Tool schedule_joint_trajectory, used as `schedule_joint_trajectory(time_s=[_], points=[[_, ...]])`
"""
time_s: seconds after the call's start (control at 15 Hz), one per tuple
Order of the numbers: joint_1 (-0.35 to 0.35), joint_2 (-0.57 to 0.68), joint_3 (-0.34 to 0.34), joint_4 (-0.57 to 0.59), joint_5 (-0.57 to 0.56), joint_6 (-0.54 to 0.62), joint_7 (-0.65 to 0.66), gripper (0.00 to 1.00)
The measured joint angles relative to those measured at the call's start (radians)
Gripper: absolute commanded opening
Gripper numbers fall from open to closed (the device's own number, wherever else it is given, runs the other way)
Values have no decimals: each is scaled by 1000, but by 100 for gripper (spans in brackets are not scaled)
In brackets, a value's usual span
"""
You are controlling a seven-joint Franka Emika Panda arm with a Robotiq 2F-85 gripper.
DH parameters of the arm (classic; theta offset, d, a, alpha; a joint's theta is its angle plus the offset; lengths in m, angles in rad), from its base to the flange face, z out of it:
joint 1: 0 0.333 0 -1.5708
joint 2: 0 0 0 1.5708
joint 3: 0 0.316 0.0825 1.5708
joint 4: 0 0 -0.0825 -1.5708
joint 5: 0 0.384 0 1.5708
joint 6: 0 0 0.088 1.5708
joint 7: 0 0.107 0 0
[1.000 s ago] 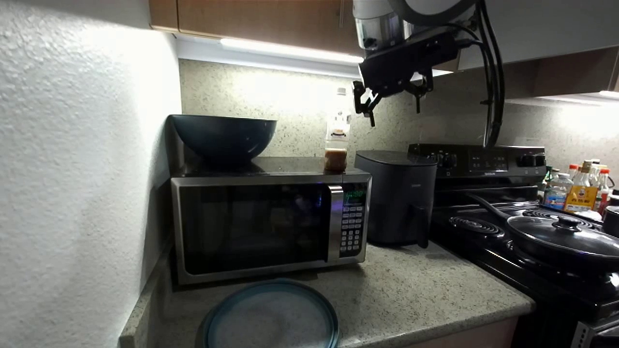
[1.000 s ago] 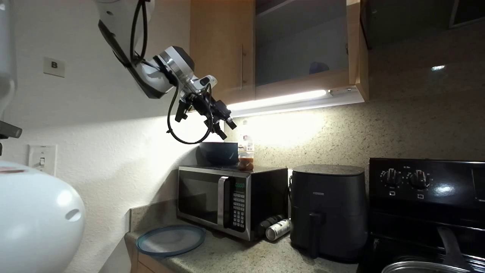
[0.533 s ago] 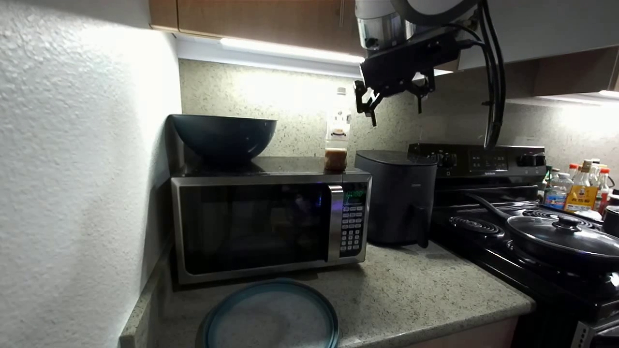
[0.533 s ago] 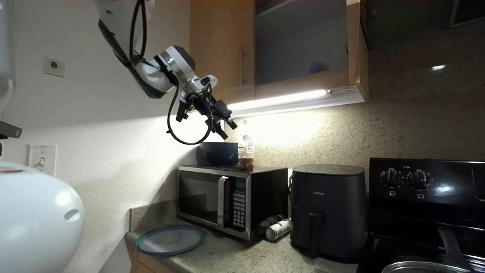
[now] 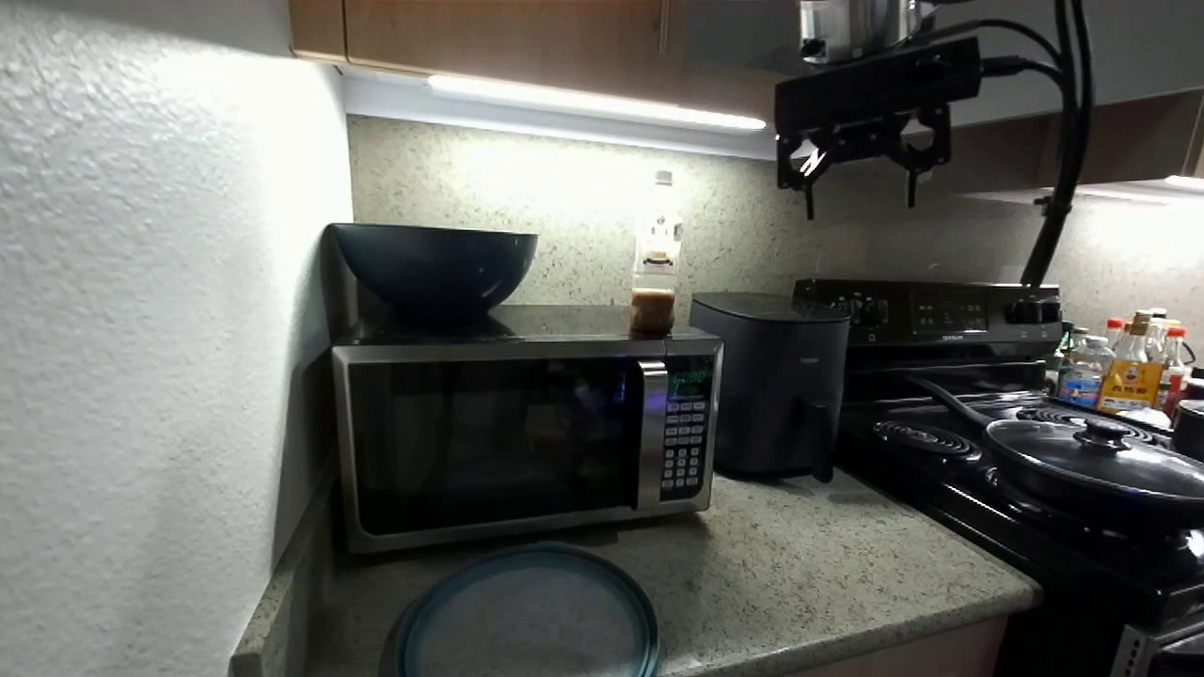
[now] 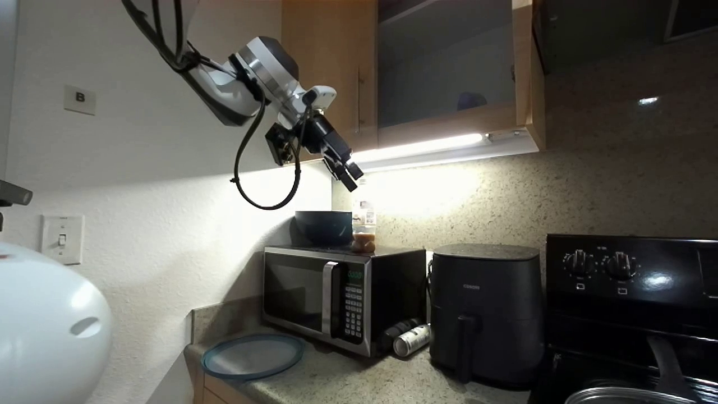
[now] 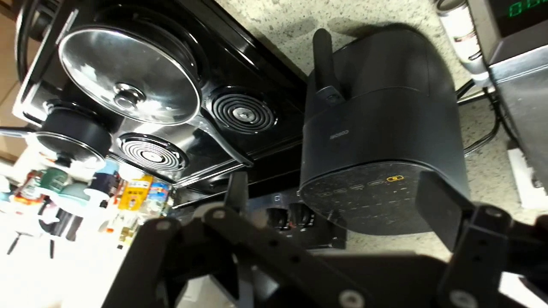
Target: Put the bottle in the cupboard on the microwave
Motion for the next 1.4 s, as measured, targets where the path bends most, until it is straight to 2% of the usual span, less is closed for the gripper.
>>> schedule_joint_trajectory(time_s=[0.27, 0.4, 1.4], points=[[-57, -129, -3, -98, 0, -19, 146, 100], [-72, -166, -5, -128, 0, -21, 178, 100], [-74, -174, -5, -138, 1, -21, 189, 100]])
